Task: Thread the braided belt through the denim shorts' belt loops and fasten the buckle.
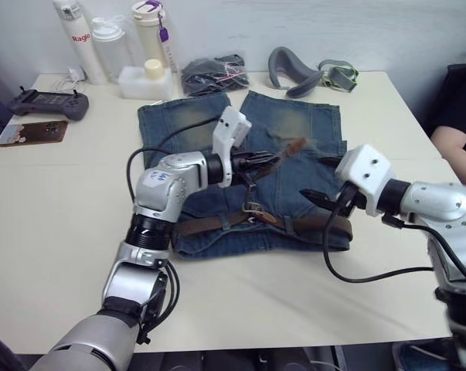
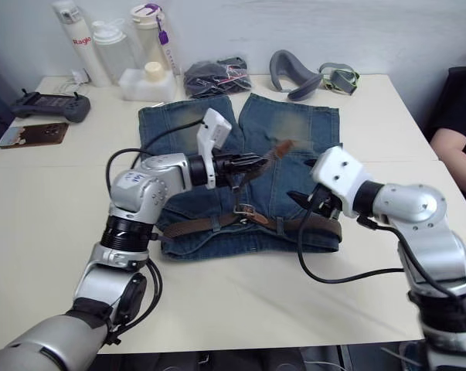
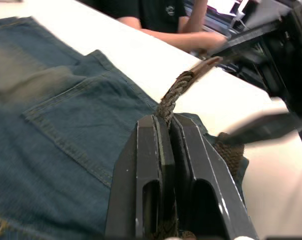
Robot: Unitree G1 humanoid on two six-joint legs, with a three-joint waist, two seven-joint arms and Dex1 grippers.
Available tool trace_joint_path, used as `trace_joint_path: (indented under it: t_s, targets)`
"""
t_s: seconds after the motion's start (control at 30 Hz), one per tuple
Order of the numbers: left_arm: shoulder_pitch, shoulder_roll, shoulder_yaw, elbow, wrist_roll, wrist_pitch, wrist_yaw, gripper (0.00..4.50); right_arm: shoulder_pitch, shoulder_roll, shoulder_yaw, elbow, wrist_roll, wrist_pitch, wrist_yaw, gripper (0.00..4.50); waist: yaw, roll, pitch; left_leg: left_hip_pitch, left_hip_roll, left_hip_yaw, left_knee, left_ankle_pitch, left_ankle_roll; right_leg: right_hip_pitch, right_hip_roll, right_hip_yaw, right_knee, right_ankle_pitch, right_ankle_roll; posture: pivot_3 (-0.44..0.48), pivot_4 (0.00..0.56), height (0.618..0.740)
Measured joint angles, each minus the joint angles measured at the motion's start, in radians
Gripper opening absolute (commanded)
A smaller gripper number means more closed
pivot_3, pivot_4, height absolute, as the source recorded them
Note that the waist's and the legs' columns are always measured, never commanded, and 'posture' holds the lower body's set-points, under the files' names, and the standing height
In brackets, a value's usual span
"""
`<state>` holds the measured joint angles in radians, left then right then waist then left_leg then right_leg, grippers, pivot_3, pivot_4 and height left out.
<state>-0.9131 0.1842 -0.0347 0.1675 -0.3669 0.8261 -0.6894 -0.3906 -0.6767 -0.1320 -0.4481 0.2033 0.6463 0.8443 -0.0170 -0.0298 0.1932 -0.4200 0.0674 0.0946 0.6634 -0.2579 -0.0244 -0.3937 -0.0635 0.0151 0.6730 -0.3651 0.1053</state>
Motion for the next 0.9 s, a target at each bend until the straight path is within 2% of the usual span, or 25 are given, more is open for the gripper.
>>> trace_joint_path:
  t_s: [0.03, 0.13, 0.23, 0.27, 0.3, 0.47, 0.7, 0.8, 0.9]
  targets:
    - [0.008, 0.001, 0.007, -0.013, -0.005, 0.013, 0.006, 0.0, 0.014, 0.073, -0.039, -0.009, 0.062, 0.065, -0.039, 3.42, -0.002, 0.001, -0.001, 0.001, 0.0, 0.0, 0.0, 0.0, 0.0, 0.0, 0.0, 0.0, 0.001, 0.0, 0.0, 0.0, 0.15, 0.74]
    - [0.025, -0.026, 0.052, -0.044, -0.063, 0.074, 0.045, 0.0, 0.026, 0.199, -0.066, -0.021, 0.184, 0.168, -0.107, 2.6, -0.005, 0.001, -0.001, 0.0, 0.0, 0.0, 0.0, 0.0, 0.0, 0.0, 0.0, 0.0, 0.001, 0.0, 0.0, 0.0, 0.15, 0.74]
    - [0.036, -0.018, 0.078, -0.084, -0.099, 0.088, 0.052, 0.0, 0.021, 0.251, -0.019, -0.019, 0.224, 0.202, -0.143, 0.99, -0.01, 0.001, -0.001, 0.0, 0.0, 0.0, -0.001, 0.0, 0.0, -0.001, 0.0, 0.0, 0.001, 0.0, 0.0, 0.0, 0.15, 0.74]
    - [0.042, -0.013, 0.084, -0.101, -0.108, 0.088, 0.052, 0.0, 0.01, 0.261, 0.014, -0.011, 0.224, 0.205, -0.152, 0.66, -0.011, 0.001, -0.001, 0.0, 0.0, 0.0, -0.001, 0.0, 0.0, -0.001, 0.0, 0.0, 0.001, 0.0, 0.0, 0.0, 0.15, 0.74]
    - [0.055, -0.009, 0.088, -0.121, -0.119, 0.088, 0.052, 0.0, -0.008, 0.277, 0.049, -0.001, 0.224, 0.204, -0.163, 0.08, -0.012, 0.001, -0.001, 0.0, -0.001, 0.0, -0.001, 0.0, -0.001, -0.001, 0.0, 0.0, 0.001, 0.0, 0.0, 0.0, 0.15, 0.74]
    - [0.101, -0.006, 0.087, -0.152, -0.124, 0.093, 0.069, 0.0, -0.068, 0.3, 0.158, 0.097, 0.2, 0.179, -0.179, 0.08, -0.01, 0.001, -0.001, 0.0, -0.001, 0.0, -0.001, 0.0, 0.0, -0.001, 0.0, 0.0, 0.0, 0.0, 0.0, 0.0, 0.15, 0.74]
    - [0.133, 0.013, 0.072, -0.178, -0.124, 0.1, 0.108, 0.0, -0.03, 0.283, 0.312, 0.187, 0.181, 0.2, -0.145, 0.08, -0.01, 0.002, -0.001, 0.0, -0.001, -0.001, -0.001, 0.0, 0.0, 0.0, 0.0, 0.0, 0.0, 0.0, 0.0, 0.0, 0.15, 0.74]
    - [0.151, 0.03, 0.101, -0.191, -0.125, 0.111, 0.138, 0.0, -0.022, 0.275, 0.333, 0.188, 0.164, 0.171, -0.142, 0.08, -0.013, 0.002, -0.003, 0.003, -0.001, -0.001, -0.002, -0.001, -0.001, 0.001, 0.001, 0.001, 0.0, 0.0, 0.0, 0.0, 0.15, 0.74]
    - [0.223, 0.077, 0.191, -0.223, -0.151, 0.145, 0.179, 0.0, -0.008, 0.274, 0.345, 0.194, 0.152, 0.132, -0.142, 0.08, -0.014, 0.001, -0.006, 0.013, -0.001, 0.001, -0.008, -0.002, -0.002, 0.006, 0.001, 0.005, -0.002, 0.0, -0.001, 0.0, 0.15, 0.74]
